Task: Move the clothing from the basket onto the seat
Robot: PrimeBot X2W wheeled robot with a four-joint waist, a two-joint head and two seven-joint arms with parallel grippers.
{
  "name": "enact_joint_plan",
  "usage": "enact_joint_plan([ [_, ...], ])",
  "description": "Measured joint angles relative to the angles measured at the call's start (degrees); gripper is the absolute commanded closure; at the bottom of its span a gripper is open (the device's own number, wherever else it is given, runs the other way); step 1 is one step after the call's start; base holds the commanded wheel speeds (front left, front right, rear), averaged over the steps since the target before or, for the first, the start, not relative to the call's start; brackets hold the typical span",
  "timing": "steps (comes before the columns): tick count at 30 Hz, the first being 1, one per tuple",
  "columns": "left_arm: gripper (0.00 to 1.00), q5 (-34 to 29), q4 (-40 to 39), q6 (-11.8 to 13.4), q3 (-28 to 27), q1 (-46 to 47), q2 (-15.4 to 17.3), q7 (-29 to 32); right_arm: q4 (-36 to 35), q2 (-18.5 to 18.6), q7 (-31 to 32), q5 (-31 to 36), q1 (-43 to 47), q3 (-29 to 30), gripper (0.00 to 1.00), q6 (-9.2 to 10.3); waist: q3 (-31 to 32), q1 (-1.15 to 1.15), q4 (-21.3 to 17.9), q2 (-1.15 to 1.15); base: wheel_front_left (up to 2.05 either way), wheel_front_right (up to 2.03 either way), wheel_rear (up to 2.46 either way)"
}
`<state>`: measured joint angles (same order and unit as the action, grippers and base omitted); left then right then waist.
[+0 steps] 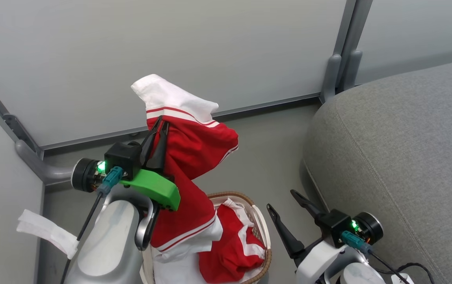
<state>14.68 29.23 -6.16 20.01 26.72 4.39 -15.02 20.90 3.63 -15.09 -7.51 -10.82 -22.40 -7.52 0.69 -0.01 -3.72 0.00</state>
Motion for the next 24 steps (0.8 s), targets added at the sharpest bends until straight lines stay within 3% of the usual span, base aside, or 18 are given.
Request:
enact_joint_plan([
  [13, 1.00, -1.21, -1.11, -0.84, 1.65, 0.08, -1.02, 0.00, 0.42, 0.89, 0.00, -1.94, -4.11, -7.65, 0.00, 0.00, 0.36, 0.00, 1.88, 0.00, 0.00, 0.00, 0.00],
  [24, 1.00, 0.02, -0.90, -0.98, 5.58, 1.39, -1.41, 0.00, 5.82, 0.07, 0.00, -5.35, -14.64, -20.24, 0.00, 0.00, -0.53, 0.00, 4.86, 0.00, 0.00, 0.00, 0.00],
])
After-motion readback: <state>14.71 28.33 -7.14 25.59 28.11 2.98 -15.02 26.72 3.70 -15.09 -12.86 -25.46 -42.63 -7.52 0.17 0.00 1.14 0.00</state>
